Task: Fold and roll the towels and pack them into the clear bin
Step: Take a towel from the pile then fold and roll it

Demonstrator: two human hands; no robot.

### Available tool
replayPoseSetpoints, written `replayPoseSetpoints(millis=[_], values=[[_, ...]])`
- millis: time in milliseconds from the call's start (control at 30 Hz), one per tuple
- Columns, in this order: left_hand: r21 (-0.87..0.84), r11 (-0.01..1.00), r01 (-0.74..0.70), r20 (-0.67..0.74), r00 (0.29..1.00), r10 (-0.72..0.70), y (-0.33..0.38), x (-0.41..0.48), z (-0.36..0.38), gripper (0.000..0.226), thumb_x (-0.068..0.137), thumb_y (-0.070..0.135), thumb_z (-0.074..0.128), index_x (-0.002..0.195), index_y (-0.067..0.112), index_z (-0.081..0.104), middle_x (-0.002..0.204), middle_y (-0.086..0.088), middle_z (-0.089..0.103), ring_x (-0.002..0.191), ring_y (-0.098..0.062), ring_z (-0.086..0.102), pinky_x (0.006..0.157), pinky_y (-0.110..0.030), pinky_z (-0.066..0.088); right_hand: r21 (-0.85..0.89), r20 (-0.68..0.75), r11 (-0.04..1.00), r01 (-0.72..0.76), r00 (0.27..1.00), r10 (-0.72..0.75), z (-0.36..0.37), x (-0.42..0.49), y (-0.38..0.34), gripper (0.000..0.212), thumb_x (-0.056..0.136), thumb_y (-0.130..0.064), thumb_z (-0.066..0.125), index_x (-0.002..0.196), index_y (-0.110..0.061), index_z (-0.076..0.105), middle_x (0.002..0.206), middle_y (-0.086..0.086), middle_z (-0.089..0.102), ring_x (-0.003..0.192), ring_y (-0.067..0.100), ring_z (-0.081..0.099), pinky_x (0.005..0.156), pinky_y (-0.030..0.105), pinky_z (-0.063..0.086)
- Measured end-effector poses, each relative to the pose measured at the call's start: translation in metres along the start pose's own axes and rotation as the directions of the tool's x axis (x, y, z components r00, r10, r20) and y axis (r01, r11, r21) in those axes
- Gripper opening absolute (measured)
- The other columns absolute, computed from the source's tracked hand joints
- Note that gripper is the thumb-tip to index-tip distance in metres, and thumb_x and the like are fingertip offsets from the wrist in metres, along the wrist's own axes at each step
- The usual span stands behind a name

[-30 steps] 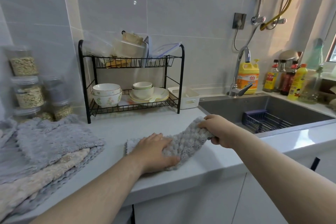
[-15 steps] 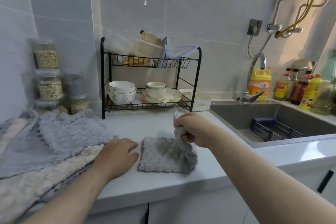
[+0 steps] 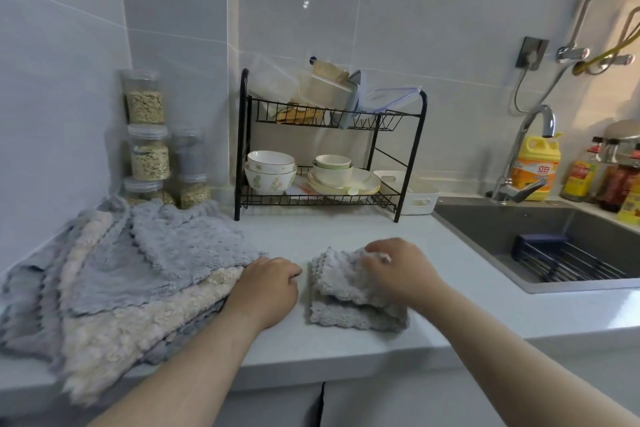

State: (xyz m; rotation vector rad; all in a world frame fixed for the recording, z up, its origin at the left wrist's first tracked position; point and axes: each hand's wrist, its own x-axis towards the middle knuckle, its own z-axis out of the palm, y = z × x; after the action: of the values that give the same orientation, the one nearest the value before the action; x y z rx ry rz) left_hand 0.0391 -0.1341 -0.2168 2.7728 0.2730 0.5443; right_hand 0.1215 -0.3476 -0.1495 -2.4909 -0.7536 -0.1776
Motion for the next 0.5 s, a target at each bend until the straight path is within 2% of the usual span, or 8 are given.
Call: replayPoseSetpoints(millis=[100,167,200,233,300,367,433,500], values=[[-0.029,0.999,0.035,0.018,0.999,-0.034,0.004,0.000,-0.003,0.034,0.097,0.030,0.033,0.085,0.019,0.063,0.093,0.004,0.065,0.093,-0.022,0.053,0.078,-0.034,0.038,-0.219,0.214,0.974,0.059,0.977,-0.011,0.031,-0.019,0.015,0.057,0.092,-0.056,0.041,0.145,-0.035,0.035,0.155,0.005,0.030,0.141,0.028,0.029,0.115,0.040,0.024],[-0.056,0.997,0.049,0.070,0.997,-0.045,0.005,-0.001,-0.007,0.038,0.098,0.045,0.030,0.100,0.025,0.063,0.109,0.006,0.066,0.102,-0.020,0.055,0.087,-0.036,0.042,-0.222,0.207,0.971,0.086,0.978,-0.039,0.039,-0.020,0.023,0.064,0.090,-0.060,0.041,0.149,-0.039,0.025,0.161,0.001,0.017,0.146,0.025,0.018,0.119,0.042,0.017],[-0.062,0.997,0.054,0.107,0.993,-0.047,0.007,-0.005,-0.009,0.043,0.097,0.053,0.029,0.116,0.029,0.059,0.123,0.007,0.062,0.113,-0.018,0.053,0.095,-0.038,0.041,-0.158,0.191,0.985,0.075,0.981,-0.044,0.039,-0.020,0.026,0.068,0.088,-0.060,0.044,0.149,-0.038,0.024,0.161,0.001,0.016,0.147,0.024,0.018,0.119,0.043,0.017],[-0.118,0.992,0.050,0.125,0.992,-0.035,0.010,-0.008,-0.011,0.049,0.096,0.058,0.029,0.132,0.031,0.050,0.137,0.009,0.053,0.124,-0.016,0.048,0.103,-0.038,0.038,-0.013,0.154,1.000,0.022,0.988,-0.019,0.037,-0.019,0.029,0.071,0.087,-0.058,0.048,0.149,-0.035,0.026,0.160,0.002,0.019,0.146,0.023,0.021,0.118,0.042,0.019],[-0.333,0.938,0.094,0.129,0.990,-0.053,0.022,-0.013,-0.020,0.054,0.097,0.056,0.034,0.145,0.034,0.033,0.149,0.012,0.037,0.137,-0.012,0.035,0.110,-0.035,0.029,0.383,0.054,0.912,-0.149,0.989,0.139,0.032,-0.018,0.032,0.066,0.090,-0.047,0.053,0.148,-0.023,0.033,0.155,0.003,0.032,0.141,0.021,0.031,0.115,0.040,0.027],[-0.485,0.869,0.094,0.076,0.995,-0.066,0.041,-0.003,-0.027,0.045,0.100,0.041,0.041,0.144,0.032,0.037,0.146,0.011,0.040,0.137,-0.011,0.035,0.108,-0.031,0.028,0.594,0.005,0.769,-0.236,0.957,0.289,0.029,-0.016,0.035,0.054,0.093,-0.032,0.053,0.144,-0.016,0.040,0.147,0.001,0.043,0.134,0.020,0.040,0.107,0.036,0.034],[-0.403,0.915,0.029,0.068,0.998,-0.002,0.061,0.019,-0.030,0.036,0.099,0.021,0.044,0.133,0.028,0.051,0.136,0.009,0.051,0.130,-0.014,0.046,0.099,-0.026,0.036,0.690,0.009,0.672,-0.269,0.931,0.364,0.028,-0.014,0.038,0.044,0.092,-0.021,0.053,0.136,-0.014,0.051,0.134,0.000,0.053,0.124,0.020,0.048,0.100,0.033,0.039],[-0.338,0.940,0.043,0.209,0.977,0.031,0.077,0.038,-0.030,0.039,0.095,0.012,0.048,0.130,0.026,0.055,0.124,0.008,0.058,0.109,-0.017,0.060,0.083,-0.023,0.044,0.780,0.027,0.560,-0.279,0.910,0.415,0.026,-0.010,0.041,0.035,0.089,-0.016,0.054,0.123,-0.011,0.060,0.118,0.005,0.060,0.108,0.020,0.055,0.095,0.036,0.044]])
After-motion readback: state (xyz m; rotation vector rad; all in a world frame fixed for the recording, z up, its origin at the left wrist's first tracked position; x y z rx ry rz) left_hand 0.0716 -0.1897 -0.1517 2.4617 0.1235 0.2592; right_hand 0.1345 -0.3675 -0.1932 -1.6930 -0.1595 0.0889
